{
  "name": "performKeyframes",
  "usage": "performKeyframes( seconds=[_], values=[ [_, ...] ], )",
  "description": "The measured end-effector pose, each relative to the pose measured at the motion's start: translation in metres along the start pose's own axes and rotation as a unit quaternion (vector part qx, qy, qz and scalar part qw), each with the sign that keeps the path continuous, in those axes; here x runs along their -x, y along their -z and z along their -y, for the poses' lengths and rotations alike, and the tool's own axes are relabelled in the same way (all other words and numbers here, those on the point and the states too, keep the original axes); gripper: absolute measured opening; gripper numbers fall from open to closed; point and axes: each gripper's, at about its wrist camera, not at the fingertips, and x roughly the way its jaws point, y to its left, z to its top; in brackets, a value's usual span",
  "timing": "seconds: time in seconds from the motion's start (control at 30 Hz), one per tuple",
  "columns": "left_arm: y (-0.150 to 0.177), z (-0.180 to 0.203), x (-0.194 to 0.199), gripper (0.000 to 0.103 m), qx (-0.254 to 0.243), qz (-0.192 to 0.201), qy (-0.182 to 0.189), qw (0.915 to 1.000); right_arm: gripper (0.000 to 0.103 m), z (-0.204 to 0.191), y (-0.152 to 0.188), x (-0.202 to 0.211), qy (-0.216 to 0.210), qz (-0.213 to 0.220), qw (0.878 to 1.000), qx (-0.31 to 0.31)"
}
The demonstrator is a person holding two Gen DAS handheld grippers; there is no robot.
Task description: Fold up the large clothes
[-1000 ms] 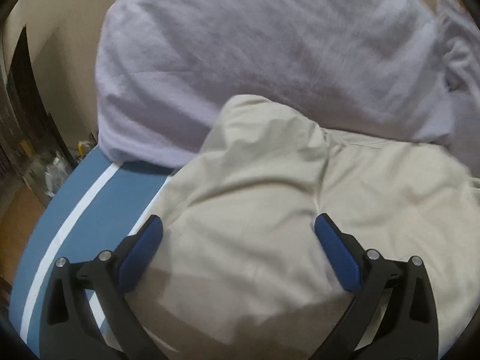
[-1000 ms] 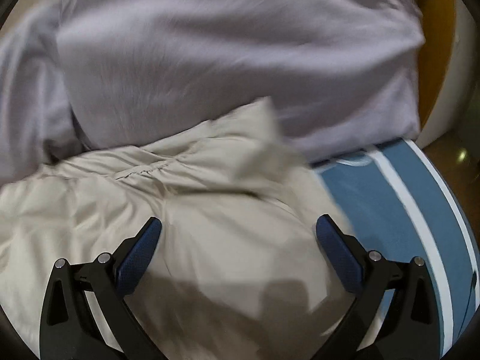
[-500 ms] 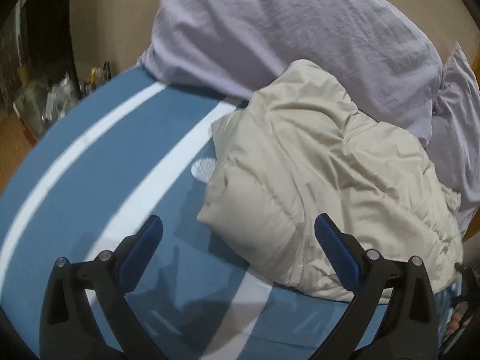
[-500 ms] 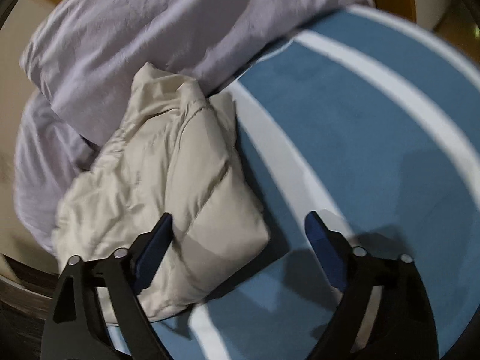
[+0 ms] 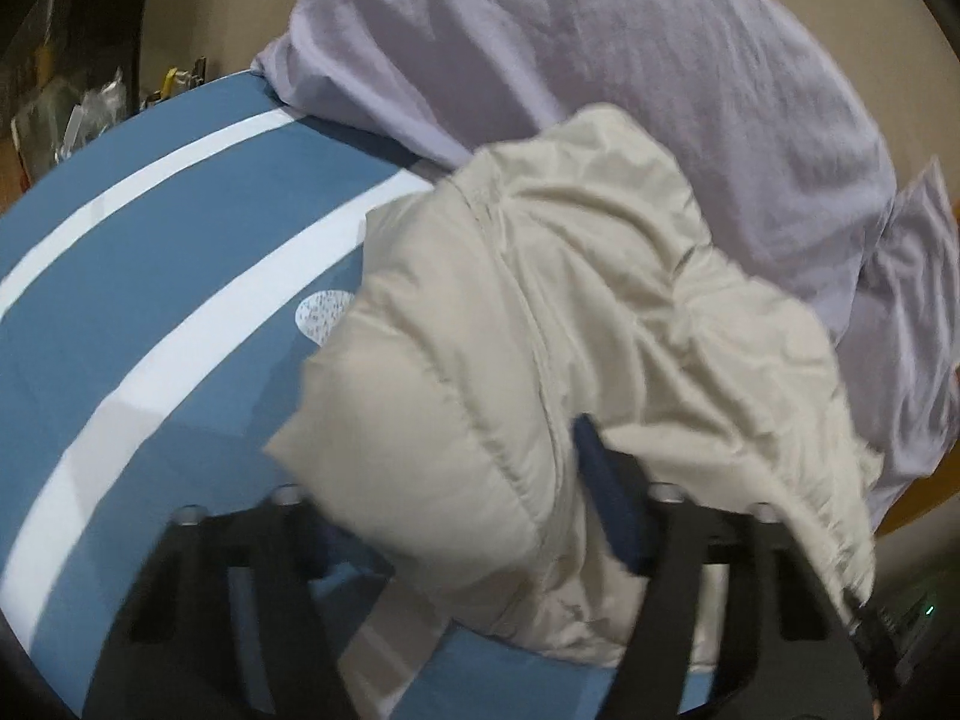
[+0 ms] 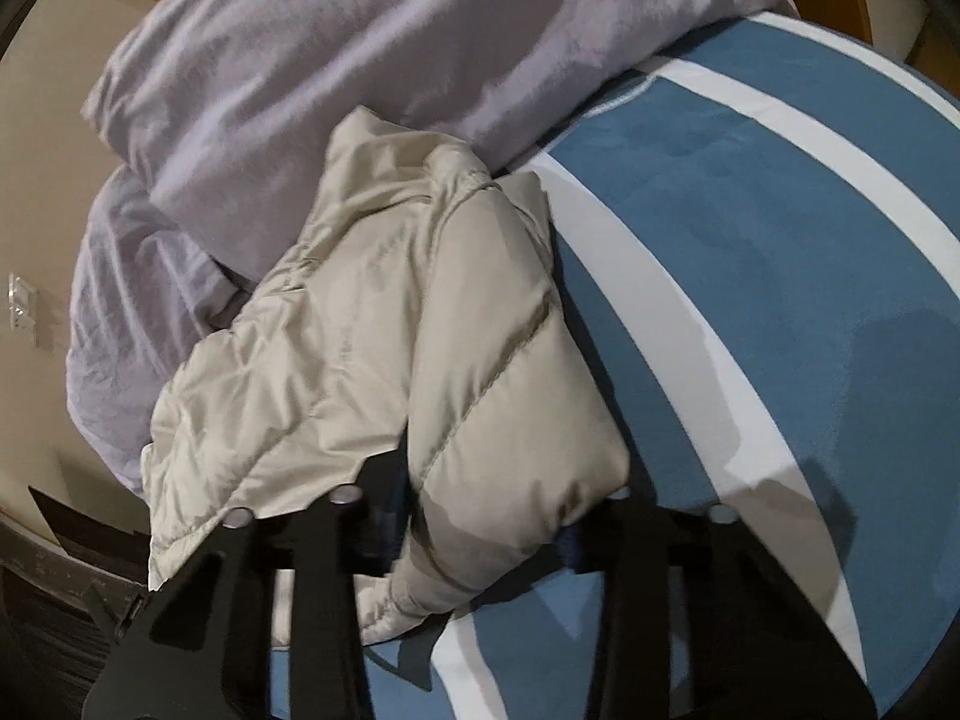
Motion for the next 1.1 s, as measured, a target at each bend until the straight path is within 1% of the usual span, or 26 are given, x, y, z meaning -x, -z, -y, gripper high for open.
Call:
performKeyframes(
  seconds=[0.07, 0.1, 0.17, 0.27, 0.4, 0.5, 0.63, 0.73, 0.77, 0.8, 0.87, 0.9, 0.93, 0.97, 1.0, 1.03, 1.07, 1.1],
  values=[
    [-0.001, -0.003, 0.008, 0.042, 0.001, 0.006, 0.016, 0.9998, 0.029, -0.004, 0.003, 0.007, -0.005, 0.006, 1.0, 0.004],
    [-0.001, -0.005, 0.014, 0.039, 0.0, 0.008, 0.025, 0.9997, 0.028, -0.006, 0.004, 0.01, -0.006, 0.008, 1.0, 0.005],
    [-0.002, -0.008, 0.022, 0.037, -0.003, 0.01, 0.031, 0.9995, 0.027, -0.013, 0.01, 0.018, -0.01, 0.011, 1.0, 0.011],
    [0.003, -0.013, 0.043, 0.037, -0.018, 0.016, 0.031, 0.9992, 0.027, -0.019, 0.025, 0.034, -0.022, 0.006, 0.999, 0.029],
    [0.015, -0.039, 0.073, 0.037, -0.024, 0.011, 0.036, 0.999, 0.027, -0.019, 0.054, 0.055, -0.035, -0.012, 0.998, 0.047],
    [0.03, -0.062, 0.099, 0.037, -0.033, 0.008, 0.035, 0.9988, 0.027, -0.015, 0.08, 0.068, -0.04, -0.026, 0.997, 0.056],
    [0.048, -0.079, 0.123, 0.037, -0.039, 0.005, 0.029, 0.9988, 0.027, -0.015, 0.107, 0.087, -0.033, -0.032, 0.996, 0.082],
    [0.058, -0.085, 0.136, 0.039, -0.044, 0.003, 0.024, 0.9987, 0.032, -0.019, 0.118, 0.102, -0.014, -0.031, 0.994, 0.1],
    [0.061, -0.087, 0.139, 0.04, -0.045, 0.002, 0.022, 0.9988, 0.035, -0.019, 0.12, 0.105, -0.006, -0.031, 0.994, 0.102],
    [0.063, -0.088, 0.139, 0.043, -0.046, 0.002, 0.018, 0.9988, 0.041, -0.019, 0.12, 0.11, 0.005, -0.029, 0.994, 0.103],
    [0.068, -0.09, 0.14, 0.048, -0.046, 0.003, 0.005, 0.9989, 0.049, -0.021, 0.12, 0.122, 0.03, -0.012, 0.994, 0.109],
    [0.069, -0.092, 0.14, 0.052, -0.045, 0.003, 0.002, 0.999, 0.055, -0.023, 0.12, 0.127, 0.044, 0.003, 0.992, 0.117],
    [0.069, -0.093, 0.14, 0.054, -0.041, 0.003, 0.0, 0.9991, 0.059, -0.028, 0.119, 0.137, 0.069, 0.032, 0.988, 0.134],
    [0.069, -0.094, 0.139, 0.064, -0.038, 0.002, -0.003, 0.9993, 0.064, -0.034, 0.119, 0.143, 0.083, 0.051, 0.984, 0.15],
    [0.069, -0.095, 0.14, 0.075, -0.037, 0.005, -0.009, 0.9993, 0.065, -0.041, 0.119, 0.149, 0.093, 0.068, 0.979, 0.169],
    [0.069, -0.094, 0.141, 0.079, -0.037, 0.011, -0.016, 0.9991, 0.065, -0.045, 0.119, 0.151, 0.093, 0.073, 0.977, 0.177],
    [0.069, -0.092, 0.141, 0.084, -0.038, 0.015, -0.019, 0.999, 0.066, -0.055, 0.119, 0.153, 0.084, 0.075, 0.975, 0.192],
    [0.069, -0.091, 0.142, 0.086, -0.039, 0.017, -0.018, 0.9989, 0.067, -0.06, 0.12, 0.152, 0.077, 0.074, 0.974, 0.2]
  ],
)
